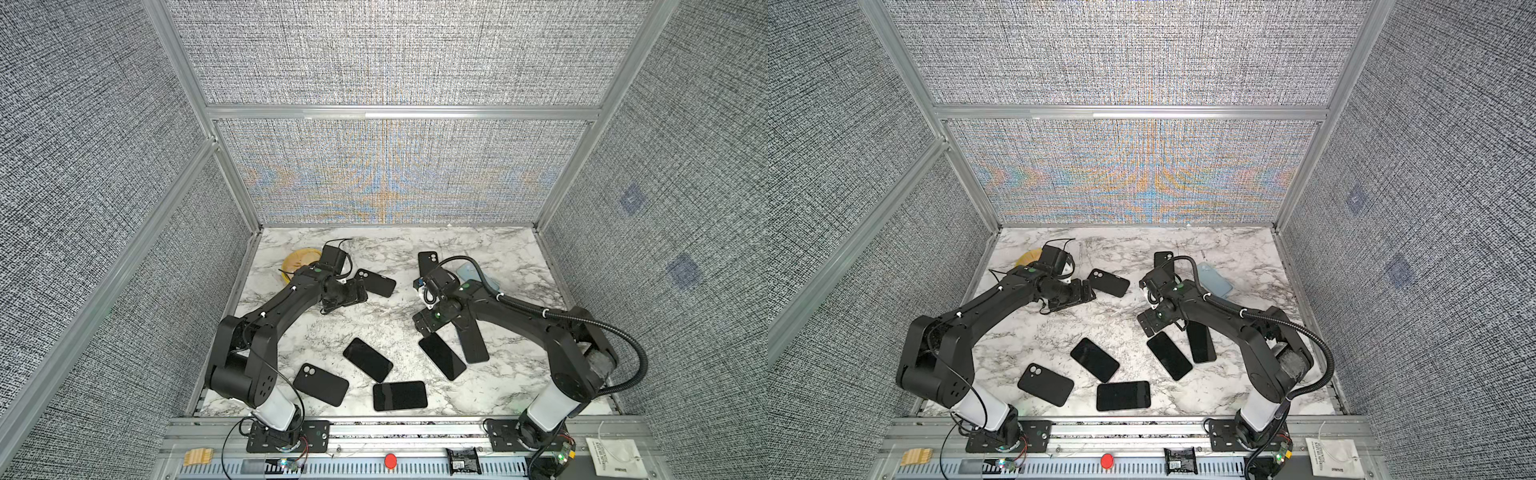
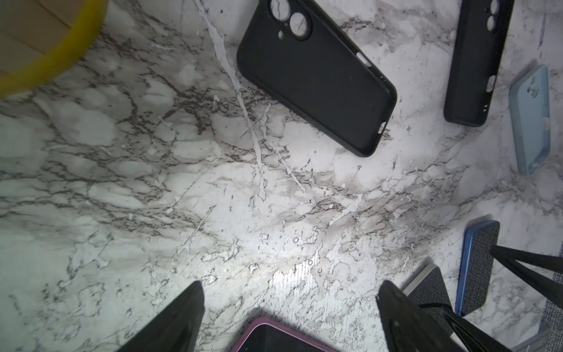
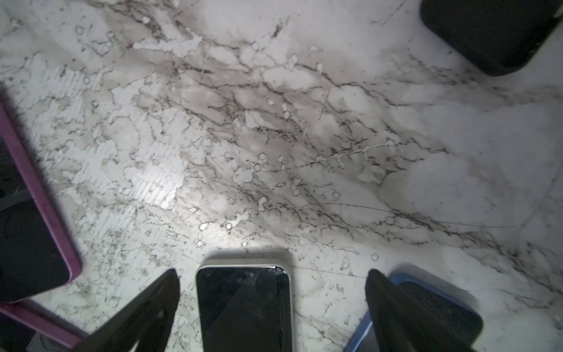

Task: Put the phone into the phone case

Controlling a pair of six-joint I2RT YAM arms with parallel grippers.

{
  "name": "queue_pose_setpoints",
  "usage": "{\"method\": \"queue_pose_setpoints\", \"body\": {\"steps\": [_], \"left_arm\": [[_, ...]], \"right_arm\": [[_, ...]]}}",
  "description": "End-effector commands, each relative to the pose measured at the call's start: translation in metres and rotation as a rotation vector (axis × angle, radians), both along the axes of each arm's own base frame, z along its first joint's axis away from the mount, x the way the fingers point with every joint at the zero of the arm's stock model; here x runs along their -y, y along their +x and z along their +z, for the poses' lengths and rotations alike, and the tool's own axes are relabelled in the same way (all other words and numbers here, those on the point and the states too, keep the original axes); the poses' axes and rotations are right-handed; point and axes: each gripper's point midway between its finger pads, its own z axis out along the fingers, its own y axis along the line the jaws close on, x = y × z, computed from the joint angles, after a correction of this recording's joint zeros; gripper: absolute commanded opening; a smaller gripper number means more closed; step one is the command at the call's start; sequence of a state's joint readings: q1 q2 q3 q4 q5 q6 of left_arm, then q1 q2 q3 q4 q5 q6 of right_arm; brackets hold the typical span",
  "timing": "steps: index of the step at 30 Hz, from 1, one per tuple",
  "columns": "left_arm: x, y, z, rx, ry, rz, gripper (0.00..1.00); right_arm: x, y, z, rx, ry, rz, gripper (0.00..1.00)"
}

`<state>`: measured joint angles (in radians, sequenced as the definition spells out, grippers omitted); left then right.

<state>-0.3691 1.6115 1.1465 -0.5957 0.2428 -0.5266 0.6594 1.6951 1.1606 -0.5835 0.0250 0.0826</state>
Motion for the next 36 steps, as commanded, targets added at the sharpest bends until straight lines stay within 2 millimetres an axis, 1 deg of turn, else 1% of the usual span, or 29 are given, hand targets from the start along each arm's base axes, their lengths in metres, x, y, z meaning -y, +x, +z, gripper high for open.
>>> {"method": "queue_pose_setpoints", "body": {"steps": [1, 3, 5, 8, 10, 14, 17, 20, 23, 26, 31, 36], "left_arm": [[0.007, 0.006, 0.008, 0.029, -0.031, -0.024, 0.9], [0.009, 0.005, 0.007, 0.024, -0.036, -0.024, 0.9], [0.01, 0.003, 0.006, 0.015, -0.045, -0.029, 0.9], [0.007, -0.005, 0.002, -0.005, -0.035, -0.029, 0.9], [0.003, -0.011, 0.0, -0.014, -0.026, -0.026, 0.91], [-0.006, -0.025, -0.005, -0.041, -0.001, -0.009, 0.91], [-0.015, -0.032, -0.011, -0.057, 0.02, 0.032, 0.91], [-0.024, -0.038, -0.017, -0.082, 0.022, 0.07, 0.91], [-0.031, -0.042, -0.02, -0.097, 0.002, 0.109, 0.91], [-0.04, -0.045, -0.02, -0.103, -0.017, 0.153, 0.91], [-0.057, -0.051, -0.019, -0.107, -0.05, 0.223, 0.92], [-0.066, -0.054, -0.02, -0.113, -0.051, 0.258, 0.92]], "right_arm": [[0.004, 0.013, 0.005, 0.023, -0.017, -0.073, 0.97], [-0.003, 0.015, 0.007, 0.008, 0.006, -0.065, 0.97], [-0.012, 0.007, 0.004, -0.021, 0.027, -0.023, 0.95], [-0.02, -0.004, -0.001, -0.033, 0.025, 0.055, 0.94], [-0.038, -0.014, -0.001, -0.04, 0.06, 0.137, 0.93], [-0.071, -0.036, 0.007, -0.009, 0.076, 0.236, 0.92], [-0.101, -0.06, 0.014, -0.008, 0.135, 0.291, 0.92], [-0.132, -0.085, 0.012, -0.002, 0.16, 0.362, 0.92], [-0.155, -0.101, 0.004, 0.005, 0.154, 0.421, 0.92], [-0.166, -0.106, -0.007, 0.025, 0.113, 0.455, 0.92], [-0.177, -0.114, -0.019, 0.025, 0.105, 0.478, 0.92], [-0.188, -0.125, -0.029, 0.018, 0.119, 0.505, 0.93]]}}
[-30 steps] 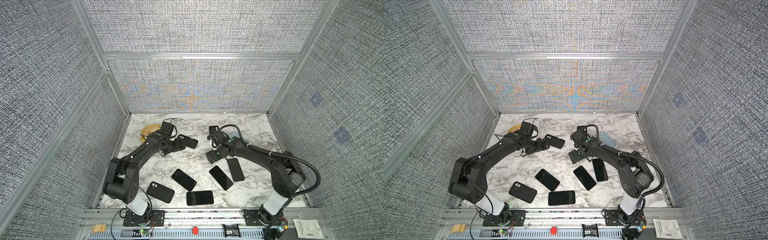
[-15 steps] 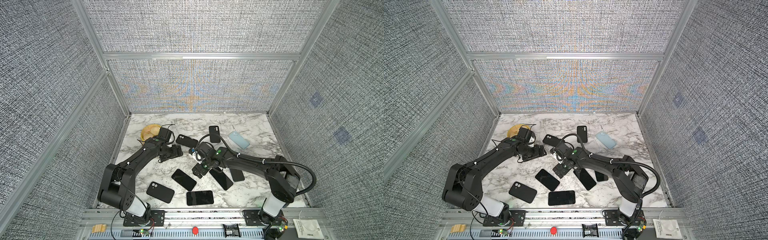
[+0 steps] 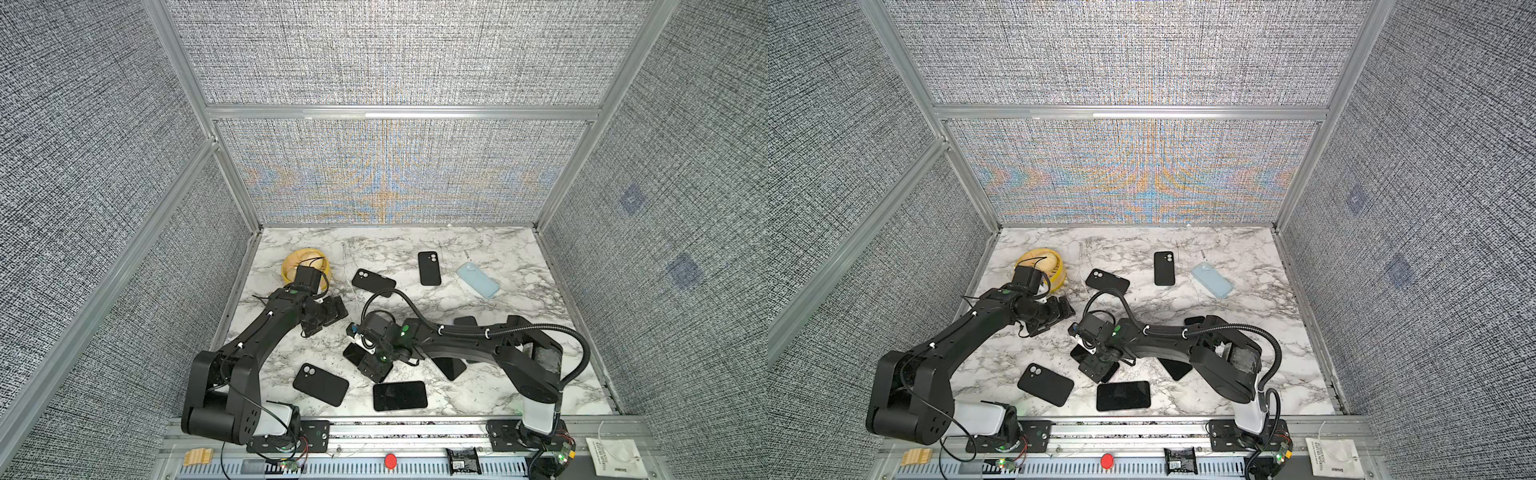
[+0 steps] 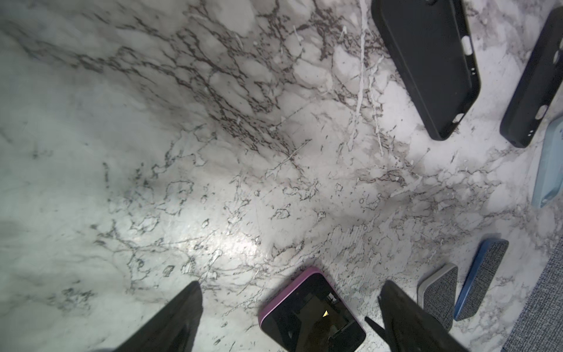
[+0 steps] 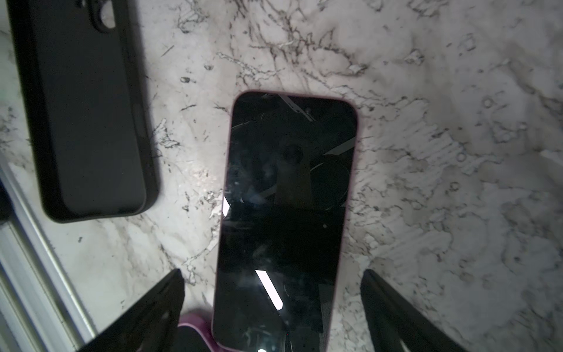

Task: Put the phone into the phone case
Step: 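Lower the right gripper and grasp the pink-edged black phone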

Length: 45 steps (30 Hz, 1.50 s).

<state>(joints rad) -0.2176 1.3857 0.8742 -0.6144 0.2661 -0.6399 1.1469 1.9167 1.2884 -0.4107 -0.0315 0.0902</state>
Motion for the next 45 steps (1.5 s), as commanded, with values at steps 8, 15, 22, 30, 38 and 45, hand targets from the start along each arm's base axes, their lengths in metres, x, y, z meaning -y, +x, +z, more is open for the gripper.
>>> {"method": "queue_pose_setpoints", "body": {"steps": [8, 15, 22, 30, 38, 45], "left_arm": [[-0.016, -0.007, -0.006, -0.022, -0.033, 0.081, 0.93], [-0.015, -0.008, -0.009, -0.019, -0.057, 0.095, 0.93], [-0.015, -0.002, -0.004, 0.0, -0.05, 0.088, 0.93], [-0.012, 0.004, -0.001, -0.002, -0.058, 0.066, 0.93], [-0.006, 0.006, -0.007, -0.012, -0.085, 0.05, 0.93], [-0.004, 0.004, -0.013, -0.027, -0.094, 0.038, 0.92]], "right_arm": [[0.002, 0.005, -0.018, 0.048, -0.04, -0.026, 0.93], [0.013, 0.007, -0.028, 0.058, -0.076, -0.062, 0.92], [0.022, 0.016, -0.037, 0.083, -0.116, -0.104, 0.87], [0.036, 0.042, -0.035, 0.064, -0.093, -0.147, 0.82], [0.042, 0.072, -0.032, 0.066, -0.048, -0.137, 0.82], [0.044, 0.076, -0.034, 0.059, -0.054, -0.107, 0.83]]}}
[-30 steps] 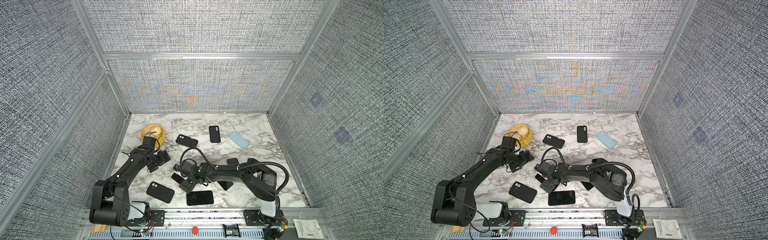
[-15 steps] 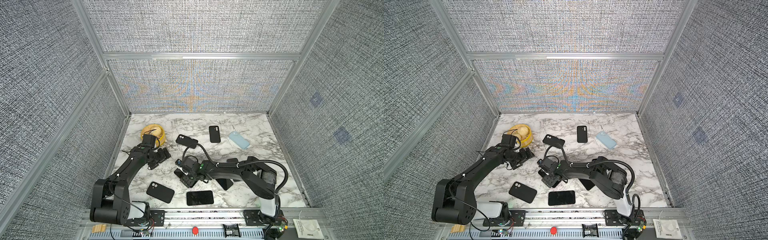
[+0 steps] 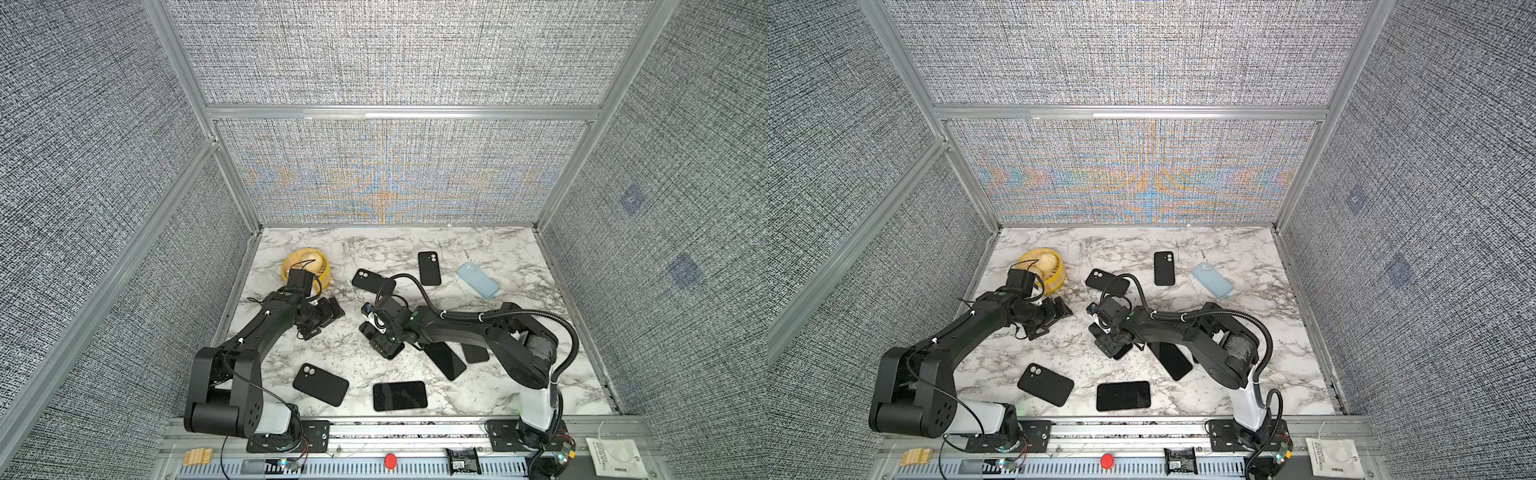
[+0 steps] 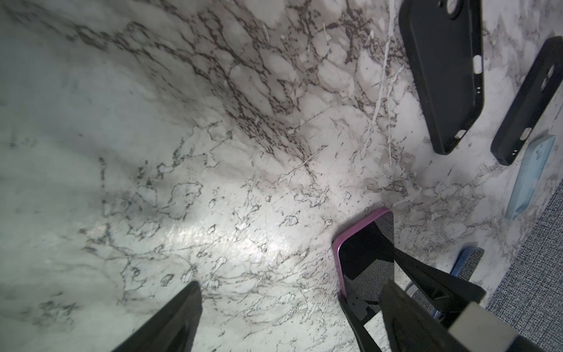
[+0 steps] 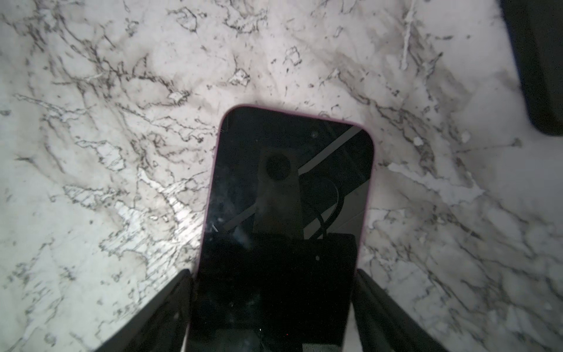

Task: Put the phone into the phone case
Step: 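Lower the right gripper and grasp the pink-edged black phone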

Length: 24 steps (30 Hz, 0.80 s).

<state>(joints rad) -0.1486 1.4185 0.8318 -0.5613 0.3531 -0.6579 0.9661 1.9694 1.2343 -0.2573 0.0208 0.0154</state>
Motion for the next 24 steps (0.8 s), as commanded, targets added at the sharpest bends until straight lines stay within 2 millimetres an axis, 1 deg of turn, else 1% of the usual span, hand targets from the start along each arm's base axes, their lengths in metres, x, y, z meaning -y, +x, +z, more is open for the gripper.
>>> {"method": "queue_pose_setpoints", "body": {"steps": [1, 7, 10, 12, 17, 19, 24], "left_arm": [[0.003, 0.003, 0.0, 0.016, -0.015, -0.016, 0.92], [0.006, 0.006, 0.005, 0.023, -0.031, -0.025, 0.92], [0.007, 0.007, 0.005, 0.025, -0.035, -0.028, 0.92], [0.008, 0.007, 0.005, 0.024, -0.037, -0.03, 0.92], [0.01, 0.008, -0.001, 0.013, -0.048, -0.036, 0.92], [0.012, 0.007, -0.003, 0.006, -0.059, -0.038, 0.92], [0.015, 0.008, -0.003, 0.002, -0.074, -0.047, 0.92]], "right_arm": [[0.011, -0.009, -0.01, -0.042, -0.061, 0.026, 0.84], [0.031, -0.019, -0.011, -0.076, -0.128, -0.023, 0.92], [0.041, -0.025, -0.011, -0.096, -0.152, -0.048, 0.93], [0.044, -0.03, -0.011, -0.111, -0.153, -0.059, 0.93], [0.041, -0.037, -0.023, -0.15, -0.149, -0.067, 0.9], [0.038, -0.037, -0.027, -0.157, -0.148, -0.066, 0.87], [0.034, -0.033, -0.029, -0.152, -0.143, -0.059, 0.83]]}}
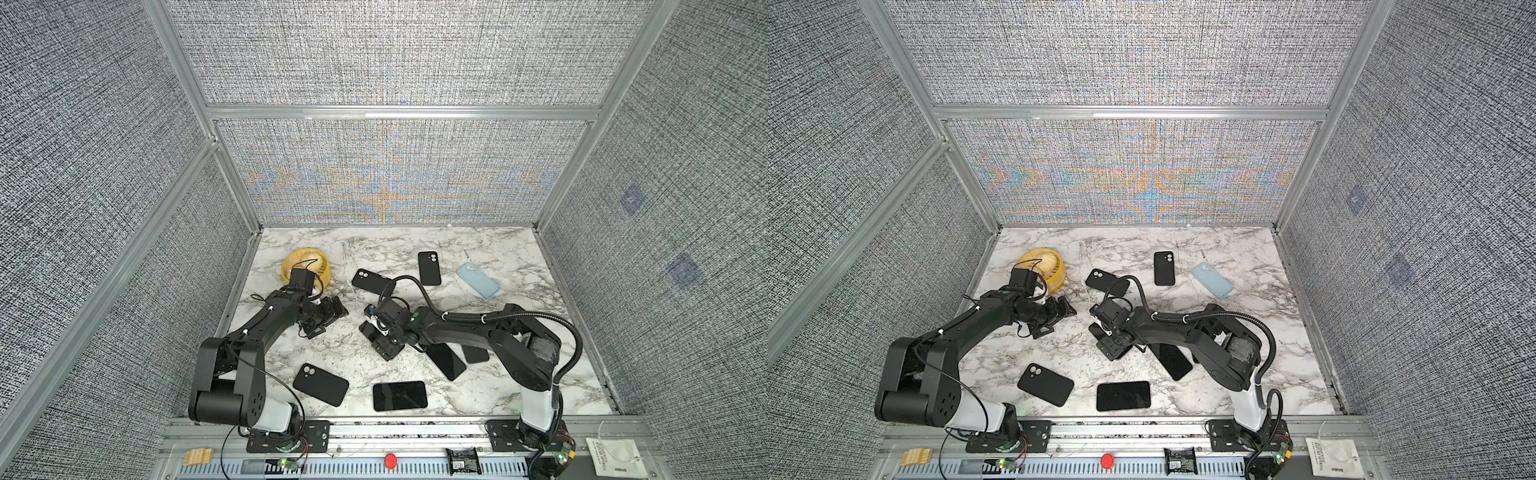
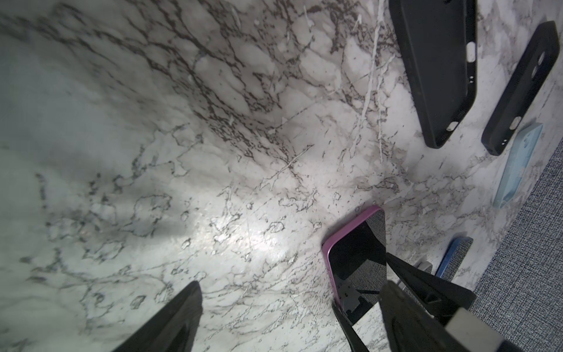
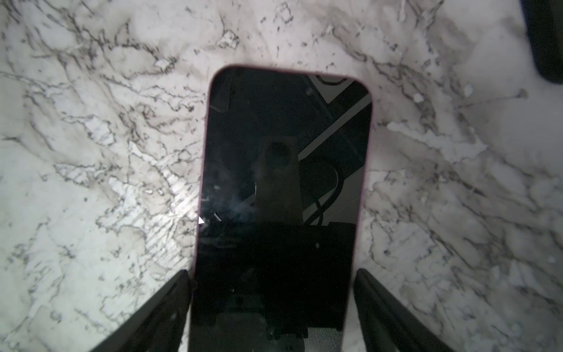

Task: Put the phone into the phone case

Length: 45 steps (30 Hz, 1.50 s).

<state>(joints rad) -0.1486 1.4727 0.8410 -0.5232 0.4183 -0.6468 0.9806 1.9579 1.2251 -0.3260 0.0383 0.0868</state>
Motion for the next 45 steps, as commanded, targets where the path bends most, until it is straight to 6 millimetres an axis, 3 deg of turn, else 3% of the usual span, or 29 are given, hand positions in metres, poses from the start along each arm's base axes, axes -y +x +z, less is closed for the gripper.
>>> {"method": "queue_pose_setpoints", "body": {"steps": [1, 16, 26, 33, 41, 45], "left_arm": [[0.004, 0.002, 0.002, 0.012, -0.02, -0.017, 0.92], [0.021, 0.001, -0.017, -0.025, -0.123, -0.018, 0.89], [0.049, 0.006, -0.023, 0.008, -0.279, -0.042, 0.86], [0.066, 0.005, -0.032, 0.015, -0.33, -0.085, 0.73], [0.07, 0.004, -0.035, 0.035, -0.357, -0.103, 0.49], [0.074, 0.003, -0.037, 0.041, -0.374, -0.115, 0.41]], "right_arm": [[0.021, -0.02, -0.023, -0.104, -0.095, 0.001, 0.82], [0.019, -0.012, -0.016, -0.112, 0.012, 0.003, 0.7], [0.019, -0.007, -0.015, -0.113, 0.097, -0.004, 0.7], [0.018, -0.006, -0.014, -0.115, 0.128, -0.008, 0.69], [0.017, -0.006, -0.015, -0.122, 0.142, -0.015, 0.69], [0.015, -0.005, -0.014, -0.121, 0.152, -0.013, 0.69]]}}
